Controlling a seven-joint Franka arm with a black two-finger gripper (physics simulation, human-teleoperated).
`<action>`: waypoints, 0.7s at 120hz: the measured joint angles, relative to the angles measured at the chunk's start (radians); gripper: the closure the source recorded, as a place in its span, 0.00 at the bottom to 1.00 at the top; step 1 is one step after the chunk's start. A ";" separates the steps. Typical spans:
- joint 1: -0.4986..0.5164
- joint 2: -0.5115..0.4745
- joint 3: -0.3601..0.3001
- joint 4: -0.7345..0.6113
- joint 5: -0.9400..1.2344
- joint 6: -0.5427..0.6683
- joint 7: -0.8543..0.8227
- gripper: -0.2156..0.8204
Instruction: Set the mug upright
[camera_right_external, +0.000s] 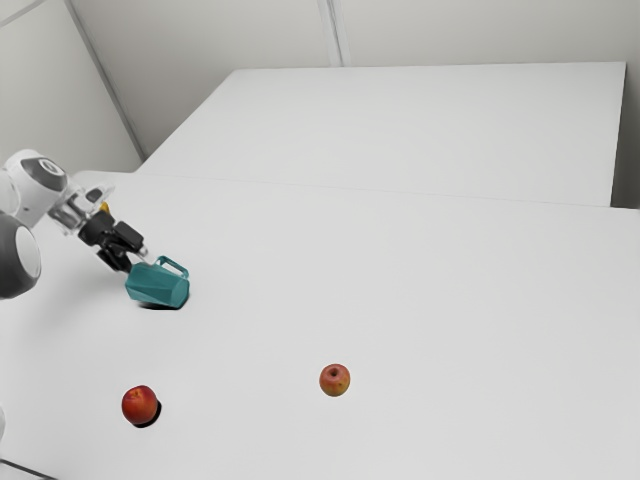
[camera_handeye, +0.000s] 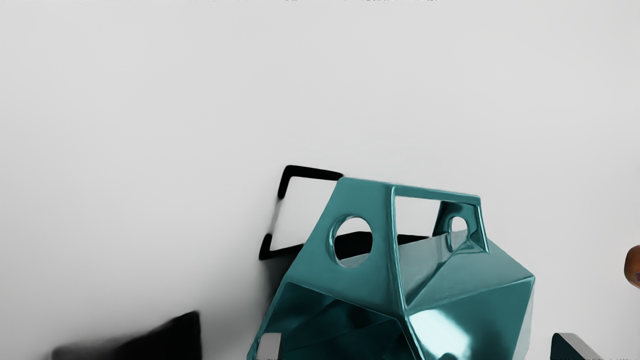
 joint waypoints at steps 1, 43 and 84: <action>0.000 0.000 0.000 0.000 -0.003 -0.001 0.003 0.24; 0.004 -0.001 0.008 -0.035 -0.106 -0.024 0.093 0.55; 0.004 -0.014 0.011 -0.066 -0.169 -0.036 0.138 0.80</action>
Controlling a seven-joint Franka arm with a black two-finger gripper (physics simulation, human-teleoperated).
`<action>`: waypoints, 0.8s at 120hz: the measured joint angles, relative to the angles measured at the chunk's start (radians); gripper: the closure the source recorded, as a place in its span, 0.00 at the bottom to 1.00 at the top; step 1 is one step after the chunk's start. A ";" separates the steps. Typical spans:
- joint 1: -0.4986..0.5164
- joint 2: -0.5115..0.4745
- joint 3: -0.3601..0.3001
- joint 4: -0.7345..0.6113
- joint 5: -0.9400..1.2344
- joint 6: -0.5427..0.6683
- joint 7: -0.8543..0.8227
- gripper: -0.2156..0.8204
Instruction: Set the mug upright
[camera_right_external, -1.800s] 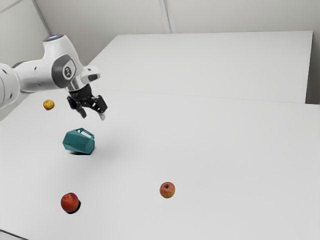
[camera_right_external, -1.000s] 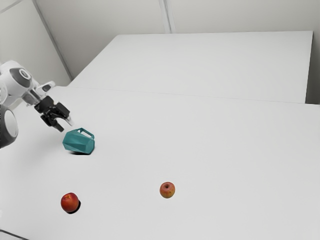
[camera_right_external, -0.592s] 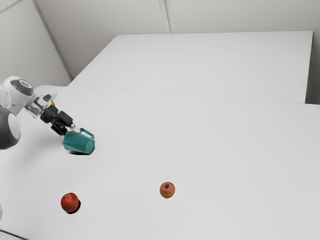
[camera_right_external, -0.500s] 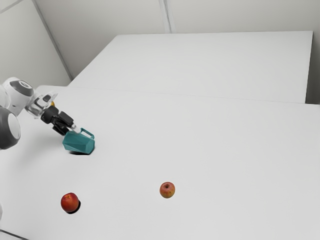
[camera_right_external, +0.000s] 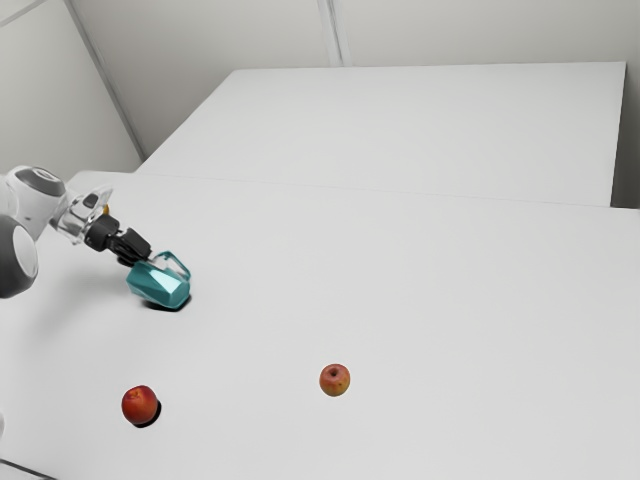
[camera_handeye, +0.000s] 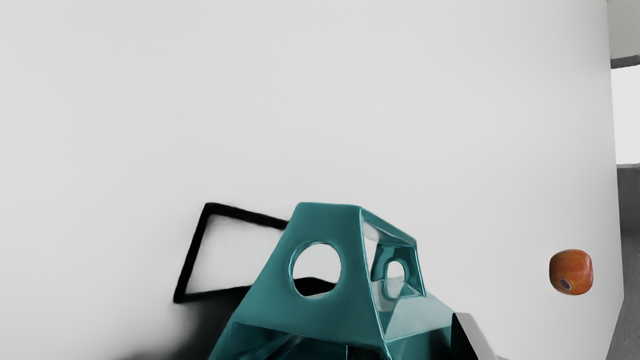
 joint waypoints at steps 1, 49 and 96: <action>0.000 0.000 0.000 -0.001 -0.001 0.000 0.001 0.81; -0.004 -0.051 0.003 -0.054 -0.040 -0.003 0.010 0.94; -0.089 -0.208 0.006 -0.163 0.006 0.034 -0.028 0.95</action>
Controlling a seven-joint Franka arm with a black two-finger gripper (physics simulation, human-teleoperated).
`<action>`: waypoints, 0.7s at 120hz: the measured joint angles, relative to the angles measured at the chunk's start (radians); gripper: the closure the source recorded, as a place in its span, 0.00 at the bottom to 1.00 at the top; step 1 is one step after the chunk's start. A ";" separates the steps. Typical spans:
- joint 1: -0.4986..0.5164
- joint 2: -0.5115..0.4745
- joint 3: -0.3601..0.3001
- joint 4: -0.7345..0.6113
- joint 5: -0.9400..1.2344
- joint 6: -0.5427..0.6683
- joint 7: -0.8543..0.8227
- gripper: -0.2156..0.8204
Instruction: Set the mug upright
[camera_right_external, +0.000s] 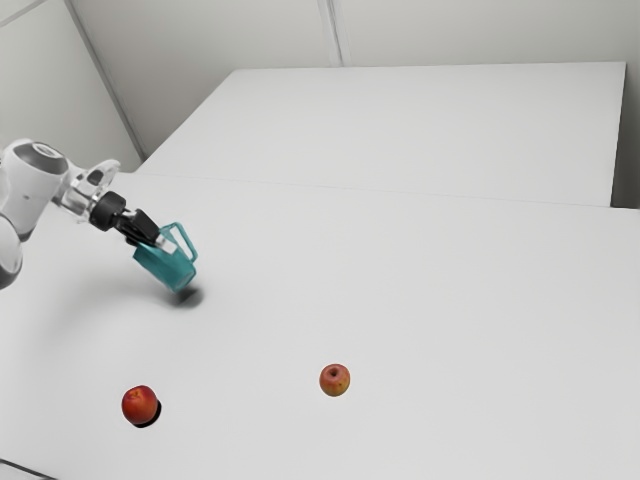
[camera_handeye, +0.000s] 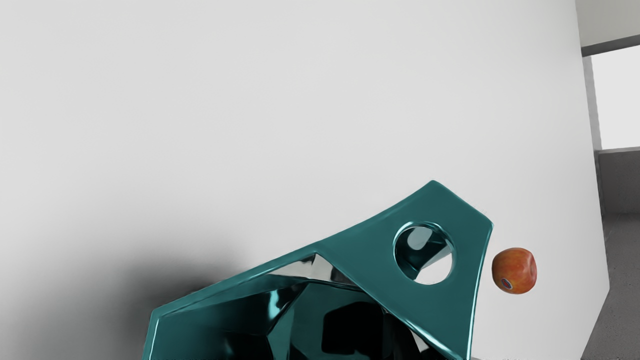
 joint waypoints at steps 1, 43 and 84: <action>-0.006 -0.008 0.000 -0.010 0.004 0.007 -0.001 0.95; -0.224 -0.231 0.027 -0.252 0.337 0.351 -0.069 0.97; -0.338 -0.354 0.052 -0.453 0.500 0.605 -0.204 0.97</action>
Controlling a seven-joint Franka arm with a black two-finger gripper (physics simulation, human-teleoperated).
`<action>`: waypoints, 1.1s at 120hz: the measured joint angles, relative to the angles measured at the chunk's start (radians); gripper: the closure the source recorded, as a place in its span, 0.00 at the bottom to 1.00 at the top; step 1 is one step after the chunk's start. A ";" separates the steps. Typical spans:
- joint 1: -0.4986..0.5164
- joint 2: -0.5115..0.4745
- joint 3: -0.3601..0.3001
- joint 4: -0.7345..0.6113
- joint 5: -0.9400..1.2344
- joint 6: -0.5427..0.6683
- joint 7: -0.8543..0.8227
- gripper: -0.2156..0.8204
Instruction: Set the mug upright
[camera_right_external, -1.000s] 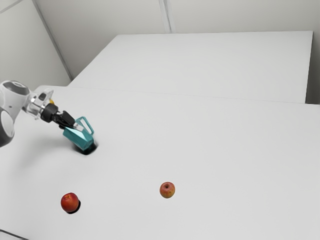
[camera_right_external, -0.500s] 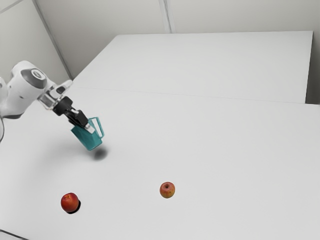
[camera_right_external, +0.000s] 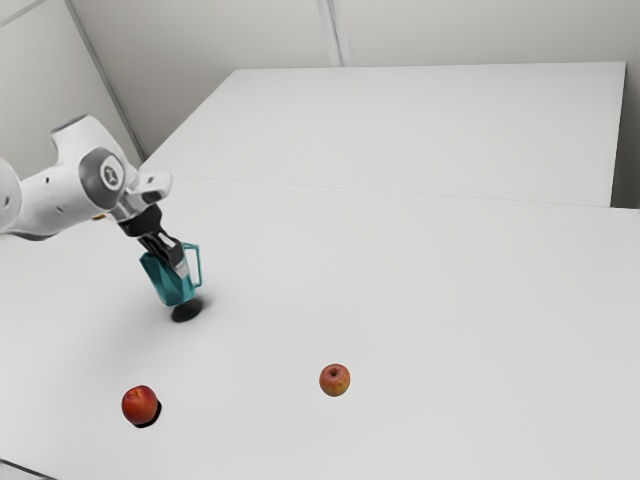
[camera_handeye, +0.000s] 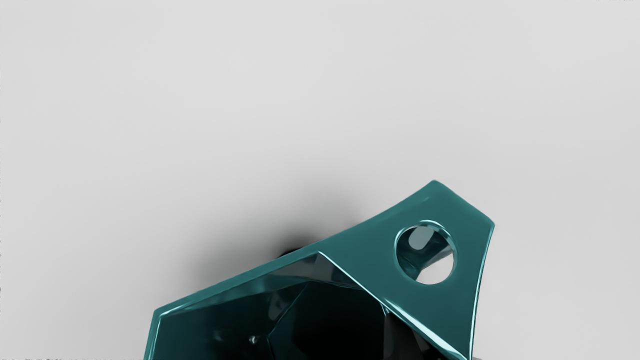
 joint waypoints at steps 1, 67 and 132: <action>-0.003 -0.004 0.001 -0.007 0.002 0.008 -0.004 0.97; -0.175 -0.179 0.068 -0.299 0.150 0.376 -0.230 0.97; -0.202 -0.120 0.094 -0.322 0.161 0.473 -0.354 0.97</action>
